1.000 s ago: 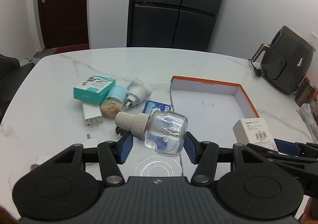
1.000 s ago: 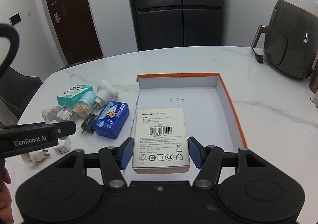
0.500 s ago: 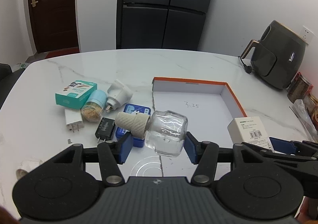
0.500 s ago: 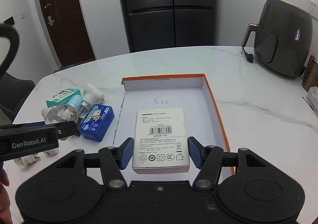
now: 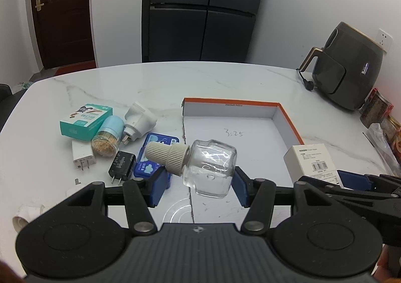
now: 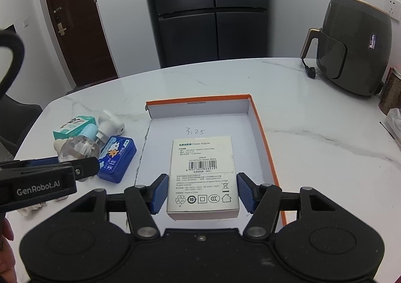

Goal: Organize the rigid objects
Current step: 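Lift and carry the bottle and the white box toward the orange-rimmed tray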

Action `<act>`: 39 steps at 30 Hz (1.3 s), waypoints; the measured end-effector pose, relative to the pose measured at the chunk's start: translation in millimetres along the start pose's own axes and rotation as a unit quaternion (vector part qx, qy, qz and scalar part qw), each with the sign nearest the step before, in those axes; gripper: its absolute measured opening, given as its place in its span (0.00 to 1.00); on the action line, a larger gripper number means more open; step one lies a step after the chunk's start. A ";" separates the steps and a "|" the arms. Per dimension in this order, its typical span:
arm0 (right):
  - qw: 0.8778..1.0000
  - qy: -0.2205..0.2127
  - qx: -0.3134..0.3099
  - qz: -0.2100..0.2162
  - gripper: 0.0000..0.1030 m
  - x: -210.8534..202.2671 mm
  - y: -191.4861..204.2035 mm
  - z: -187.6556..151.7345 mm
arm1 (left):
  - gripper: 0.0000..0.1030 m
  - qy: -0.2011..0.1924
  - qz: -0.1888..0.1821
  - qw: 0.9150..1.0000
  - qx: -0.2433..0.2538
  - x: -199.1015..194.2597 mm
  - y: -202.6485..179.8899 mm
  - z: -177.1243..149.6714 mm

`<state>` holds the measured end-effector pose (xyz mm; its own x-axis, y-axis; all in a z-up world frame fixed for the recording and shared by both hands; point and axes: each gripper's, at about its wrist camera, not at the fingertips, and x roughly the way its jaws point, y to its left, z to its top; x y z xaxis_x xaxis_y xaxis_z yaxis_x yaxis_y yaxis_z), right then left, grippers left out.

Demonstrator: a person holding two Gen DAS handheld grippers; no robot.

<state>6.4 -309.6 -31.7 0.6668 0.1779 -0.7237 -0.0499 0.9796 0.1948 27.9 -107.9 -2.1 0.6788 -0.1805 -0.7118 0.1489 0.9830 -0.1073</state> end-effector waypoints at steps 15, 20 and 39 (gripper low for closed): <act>1.000 0.000 -0.007 0.007 0.69 8.4 -3.6 9.1 | 0.55 -0.001 0.002 1.000 -0.001 5.8 -7.5 6.7; 1.000 -0.003 -0.011 0.009 0.69 11.7 -4.9 16.1 | 0.55 -0.004 0.002 1.000 -0.002 9.2 -9.9 12.9; 1.000 -0.018 -0.025 0.003 0.69 33.4 -26.6 55.2 | 0.55 -0.007 -0.006 1.000 -0.001 40.7 -32.9 37.6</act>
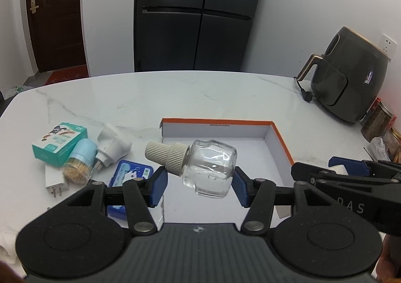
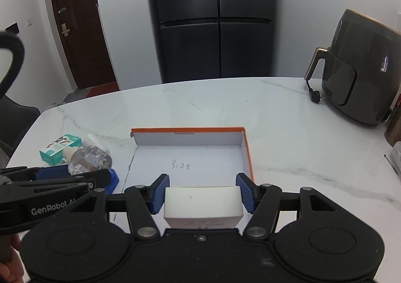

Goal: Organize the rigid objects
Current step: 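Lift and carry the bottle and the white box toward the orange-rimmed tray, then lower the white box into the tray and open the right gripper while the left lowers the bottle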

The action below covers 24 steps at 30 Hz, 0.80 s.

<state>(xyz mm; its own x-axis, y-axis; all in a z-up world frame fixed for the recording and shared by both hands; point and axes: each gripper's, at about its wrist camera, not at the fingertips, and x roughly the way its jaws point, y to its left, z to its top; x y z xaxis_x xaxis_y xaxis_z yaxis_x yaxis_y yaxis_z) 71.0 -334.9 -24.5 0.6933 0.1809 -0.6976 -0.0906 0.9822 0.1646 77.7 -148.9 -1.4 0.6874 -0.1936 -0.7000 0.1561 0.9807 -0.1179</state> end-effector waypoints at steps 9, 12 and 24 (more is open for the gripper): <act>1.000 -0.004 -0.004 0.001 0.69 14.6 -10.4 11.0 | 0.55 0.005 0.001 1.000 -0.001 15.0 -7.5 4.7; 1.000 -0.002 -0.003 0.002 0.69 20.9 -12.7 14.6 | 0.55 0.008 0.004 1.000 -0.006 18.4 -6.7 4.2; 1.000 0.003 -0.011 0.002 0.69 51.5 -13.8 34.8 | 0.55 0.018 0.006 1.000 -0.016 37.0 -6.8 8.4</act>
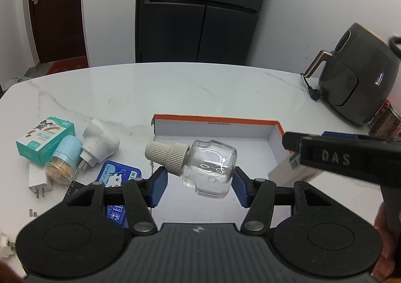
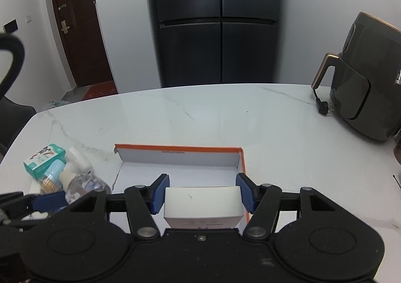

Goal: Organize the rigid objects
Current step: 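Lower the white box into the tray and open the right gripper while the left lowers the bottle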

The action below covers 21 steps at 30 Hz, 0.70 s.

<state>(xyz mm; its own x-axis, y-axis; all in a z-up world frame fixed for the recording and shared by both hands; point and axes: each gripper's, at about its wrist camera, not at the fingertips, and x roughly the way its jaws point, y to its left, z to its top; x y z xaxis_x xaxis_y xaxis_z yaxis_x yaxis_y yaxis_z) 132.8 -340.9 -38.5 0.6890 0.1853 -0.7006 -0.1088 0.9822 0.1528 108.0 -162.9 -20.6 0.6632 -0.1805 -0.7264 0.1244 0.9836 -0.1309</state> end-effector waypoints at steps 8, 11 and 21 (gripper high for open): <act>1.000 0.017 -0.003 -0.002 0.69 31.9 0.5 17.1 | 0.55 0.007 -0.005 1.000 0.003 18.6 -4.6 11.5; 1.000 0.017 -0.003 -0.005 0.69 40.7 0.5 23.8 | 0.55 0.009 -0.005 1.000 0.005 27.5 -7.3 16.9; 1.000 -0.014 0.017 -0.009 0.76 42.5 -18.6 42.9 | 0.55 0.023 -0.013 1.000 0.014 54.2 -16.1 27.9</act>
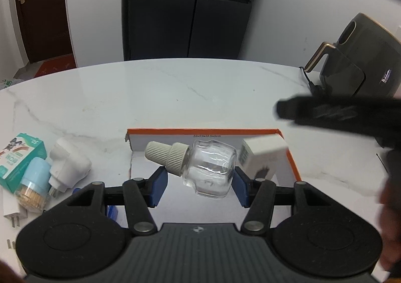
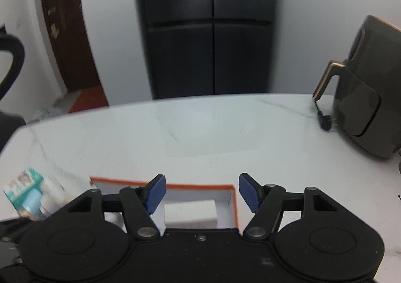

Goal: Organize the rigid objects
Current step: 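Lower the white box into the tray and open the right gripper while the left lowers the bottle, then set the glass bottle in the tray and open the left gripper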

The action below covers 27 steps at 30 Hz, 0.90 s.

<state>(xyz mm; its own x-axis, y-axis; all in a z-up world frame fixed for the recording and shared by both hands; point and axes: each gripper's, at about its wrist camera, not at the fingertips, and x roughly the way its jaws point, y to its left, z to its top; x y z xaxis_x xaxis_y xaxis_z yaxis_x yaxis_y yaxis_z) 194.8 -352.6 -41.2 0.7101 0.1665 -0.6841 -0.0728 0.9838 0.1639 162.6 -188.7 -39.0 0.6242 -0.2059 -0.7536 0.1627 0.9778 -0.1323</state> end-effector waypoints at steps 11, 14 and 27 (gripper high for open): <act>0.999 -0.024 0.020 -0.010 0.76 -57.1 -21.0 -17.6 | 0.69 0.011 -0.014 1.000 -0.006 13.8 -9.6 5.1; 0.999 -0.022 0.019 -0.017 0.76 -65.7 -18.5 -25.5 | 0.69 0.008 -0.021 1.000 -0.003 4.3 -11.7 4.2; 0.999 -0.006 0.036 -0.019 0.80 -98.1 6.0 -56.5 | 0.88 0.004 0.010 1.000 -0.009 -63.0 17.9 -16.8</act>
<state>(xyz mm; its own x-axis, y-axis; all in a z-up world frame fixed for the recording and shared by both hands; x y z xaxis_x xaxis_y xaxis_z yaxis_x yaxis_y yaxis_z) 85.2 -359.3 -13.3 0.7203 0.1281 -0.6818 0.0038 0.9821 0.1885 113.3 -157.5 -4.7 0.6206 -0.1867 -0.7616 0.1369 0.9821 -0.1292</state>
